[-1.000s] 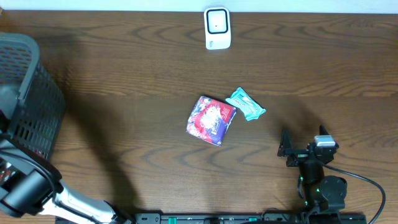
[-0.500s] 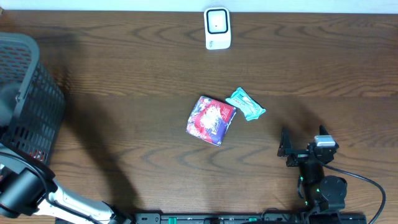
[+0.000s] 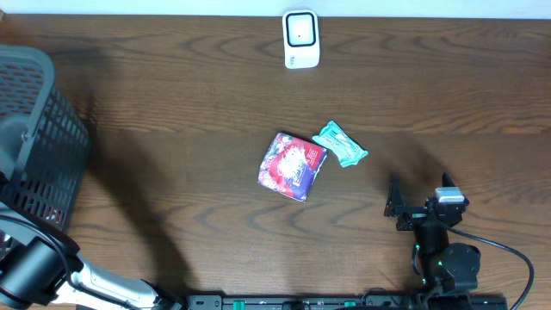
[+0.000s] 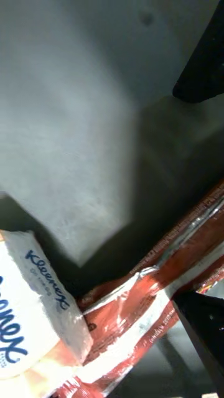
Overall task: Scan the item barcode
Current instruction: 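Reach the left gripper into the basket and grasp the red wrapper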
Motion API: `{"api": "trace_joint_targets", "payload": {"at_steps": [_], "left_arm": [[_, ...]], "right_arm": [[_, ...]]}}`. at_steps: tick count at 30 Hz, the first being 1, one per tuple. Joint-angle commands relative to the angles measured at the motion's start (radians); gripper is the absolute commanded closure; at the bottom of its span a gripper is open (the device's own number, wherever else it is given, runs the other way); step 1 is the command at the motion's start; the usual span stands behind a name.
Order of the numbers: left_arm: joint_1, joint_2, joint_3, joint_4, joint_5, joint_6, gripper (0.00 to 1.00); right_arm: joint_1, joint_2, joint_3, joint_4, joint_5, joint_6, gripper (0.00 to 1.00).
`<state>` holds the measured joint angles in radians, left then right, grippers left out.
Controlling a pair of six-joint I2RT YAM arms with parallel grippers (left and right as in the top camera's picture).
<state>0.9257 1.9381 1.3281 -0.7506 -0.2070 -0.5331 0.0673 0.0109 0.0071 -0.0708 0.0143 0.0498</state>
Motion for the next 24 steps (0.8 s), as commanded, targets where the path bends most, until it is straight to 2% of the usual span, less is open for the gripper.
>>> {"api": "trace_joint_targets", "payload": {"at_steps": [1, 11, 18, 24], "left_arm": [[0.002, 0.054, -0.047, -0.003, 0.024, -0.018, 0.02], [0.002, 0.018, -0.007, -0.081, 0.053, -0.023, 0.01], [0.002, -0.066, 0.000, -0.062, 0.028, -0.023, 0.01], [0.002, -0.061, -0.030, -0.041, 0.026, -0.031, 0.01]], "right_arm": [[-0.006, -0.005, -0.002, -0.005, -0.005, 0.013, 0.01], [-0.006, -0.005, -0.002, -0.004, -0.005, 0.013, 0.01], [-0.006, -0.005, -0.002, -0.005, -0.005, 0.013, 0.01], [-0.006, -0.005, -0.002, -0.004, -0.005, 0.013, 0.01]]}}
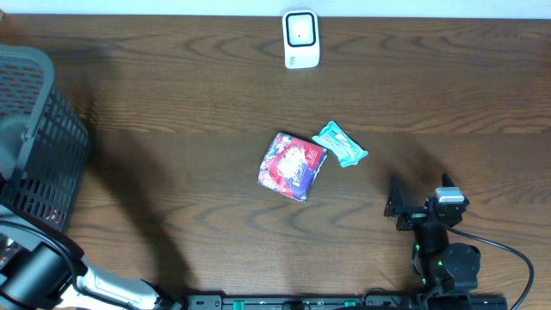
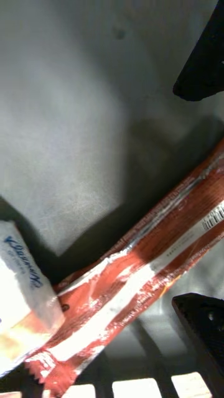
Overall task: Scan the item barcode
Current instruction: 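Reach the left gripper into the basket and grasp the red wrapper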
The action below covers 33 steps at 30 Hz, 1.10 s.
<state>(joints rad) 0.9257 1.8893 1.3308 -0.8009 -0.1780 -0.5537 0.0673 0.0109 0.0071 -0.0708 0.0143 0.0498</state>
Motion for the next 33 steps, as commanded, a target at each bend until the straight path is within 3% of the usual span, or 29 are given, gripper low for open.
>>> {"api": "trace_joint_targets", "payload": {"at_steps": [1, 12, 15, 17, 18, 19, 22, 24, 25, 33], "left_arm": [[0.002, -0.012, -0.043, 0.018, -0.006, -0.010, 0.02], [0.002, -0.011, -0.174, 0.130, -0.006, -0.013, 0.02], [0.002, -0.011, -0.182, 0.134, -0.005, -0.021, 0.07], [0.002, -0.011, -0.182, 0.145, -0.005, -0.021, 0.30], [0.002, -0.011, -0.182, 0.150, -0.006, -0.020, 0.35], [0.002, -0.011, -0.182, 0.161, -0.005, -0.020, 0.49], [0.002, -0.012, -0.174, 0.171, -0.005, -0.020, 0.67], [0.002, -0.012, -0.161, 0.171, -0.005, -0.020, 0.87], [0.002, -0.012, -0.154, 0.170, -0.005, -0.020, 0.92], [0.002, -0.127, -0.075, 0.167, 0.081, -0.021, 0.93]], "right_arm": [[-0.006, -0.005, -0.002, -0.004, -0.005, 0.013, 0.01], [-0.006, -0.005, -0.002, -0.005, -0.005, 0.013, 0.01], [-0.006, -0.005, -0.002, -0.004, -0.005, 0.013, 0.01], [-0.006, -0.005, -0.002, -0.004, -0.005, 0.013, 0.01], [-0.006, -0.005, -0.002, -0.005, -0.005, 0.013, 0.01], [-0.006, -0.005, -0.002, -0.004, -0.005, 0.013, 0.01], [-0.006, -0.005, -0.002, -0.005, -0.005, 0.013, 0.01], [-0.006, -0.005, -0.002, -0.004, -0.005, 0.013, 0.01], [-0.006, -0.005, -0.002, -0.005, -0.005, 0.013, 0.01], [-0.006, -0.005, -0.002, -0.004, -0.005, 0.013, 0.01]]}}
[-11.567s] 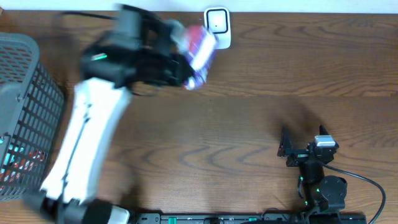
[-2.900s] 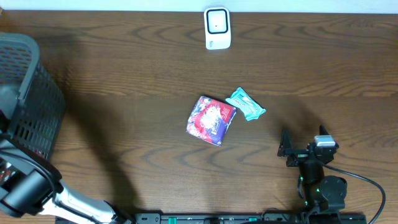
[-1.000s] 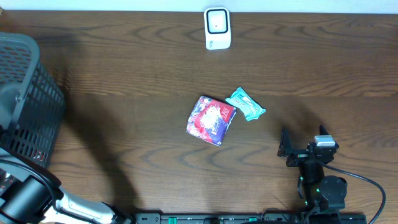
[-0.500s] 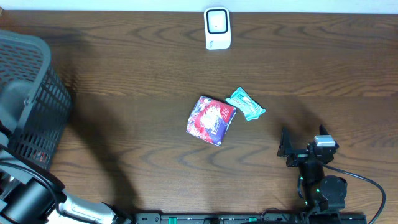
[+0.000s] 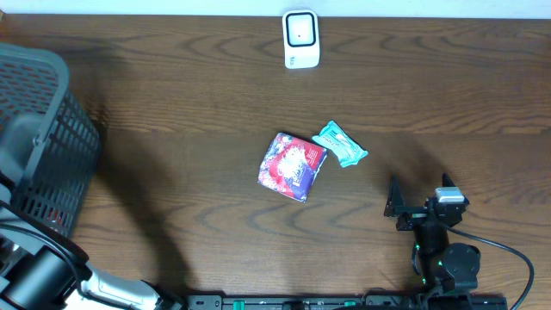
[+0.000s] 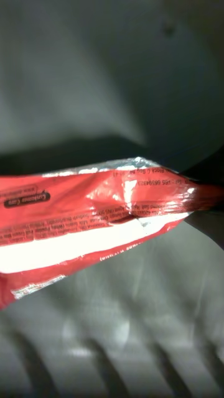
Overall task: Scan the item barcode
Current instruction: 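Reach the left gripper into the basket and grasp the red wrapper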
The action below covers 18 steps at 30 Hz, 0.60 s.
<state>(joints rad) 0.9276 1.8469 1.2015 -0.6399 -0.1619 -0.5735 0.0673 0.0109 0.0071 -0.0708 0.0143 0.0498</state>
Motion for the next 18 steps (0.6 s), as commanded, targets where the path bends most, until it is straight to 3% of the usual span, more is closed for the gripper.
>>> {"api": "trace_joint_targets", "payload": {"at_steps": [1, 5, 6, 8, 10, 15, 18], "left_arm": [[0.000, -0.114, 0.064, 0.018, 0.103, -0.001, 0.93], [0.000, -0.275, 0.095, 0.136, 0.367, -0.002, 0.92], [-0.001, -0.351, 0.095, 0.247, 0.512, -0.002, 0.93], [-0.009, -0.422, 0.095, 0.387, 0.634, -0.019, 0.93], [-0.022, -0.469, 0.095, 0.517, 0.745, -0.121, 0.93], [-0.116, -0.485, 0.095, 0.803, 1.005, -0.580, 0.93], [-0.247, -0.485, 0.095, 0.894, 1.069, -0.692, 0.93]], "right_arm": [[-0.006, -0.005, -0.002, -0.005, -0.005, 0.013, 0.01], [-0.006, -0.005, -0.002, -0.004, -0.005, 0.013, 0.01], [-0.006, -0.005, -0.002, -0.004, -0.005, 0.013, 0.01], [-0.006, -0.005, -0.002, -0.004, -0.005, 0.013, 0.01], [-0.006, -0.005, -0.002, -0.004, -0.005, 0.013, 0.01], [-0.006, -0.005, -0.002, -0.004, -0.005, 0.013, 0.01], [-0.006, -0.005, -0.002, -0.005, -0.005, 0.013, 0.01]]}}
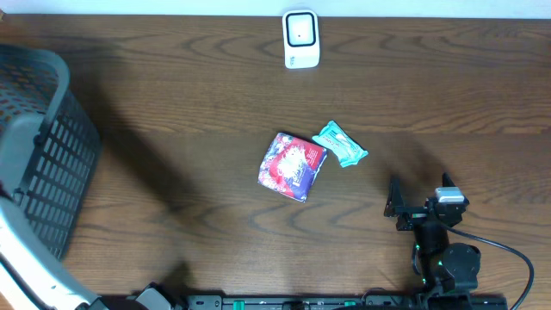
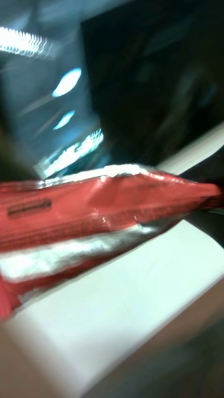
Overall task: Scan the item barcode
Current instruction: 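Reach the left gripper into the basket and grasp the red wrapper, then move the red wrapper past the scanner and release it on table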
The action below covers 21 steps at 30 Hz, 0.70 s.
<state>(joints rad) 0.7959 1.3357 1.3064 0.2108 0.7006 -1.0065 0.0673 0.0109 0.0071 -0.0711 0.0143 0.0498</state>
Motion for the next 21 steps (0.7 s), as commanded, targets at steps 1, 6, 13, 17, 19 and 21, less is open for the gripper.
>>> {"api": "trace_joint_targets", "payload": {"at_steps": [1, 6, 13, 17, 19, 21], "left_arm": [[-0.164, 0.026, -0.010, 0.056, 0.211, -0.260, 0.93], [-0.496, 0.034, -0.011, 0.061, 0.212, -0.128, 0.93], [-0.901, 0.078, -0.011, -0.012, 0.179, 0.340, 0.92], [-1.065, 0.120, -0.011, -0.216, 0.000, 0.510, 0.93], [-1.154, 0.160, -0.011, -0.341, -0.156, 0.598, 0.93], [-1.204, 0.187, -0.011, -0.410, -0.238, 0.639, 0.93]], "right_arm": [[-0.006, -0.005, -0.002, -0.004, -0.005, 0.013, 0.01], [-0.006, -0.005, -0.002, -0.004, -0.005, 0.013, 0.01], [-0.006, -0.005, -0.002, -0.004, -0.005, 0.013, 0.01], [-0.006, -0.005, -0.002, -0.004, -0.005, 0.013, 0.01], [-0.006, -0.005, -0.002, -0.004, -0.005, 0.013, 0.01], [-0.006, -0.005, -0.002, -0.004, -0.005, 0.013, 0.01]]}}
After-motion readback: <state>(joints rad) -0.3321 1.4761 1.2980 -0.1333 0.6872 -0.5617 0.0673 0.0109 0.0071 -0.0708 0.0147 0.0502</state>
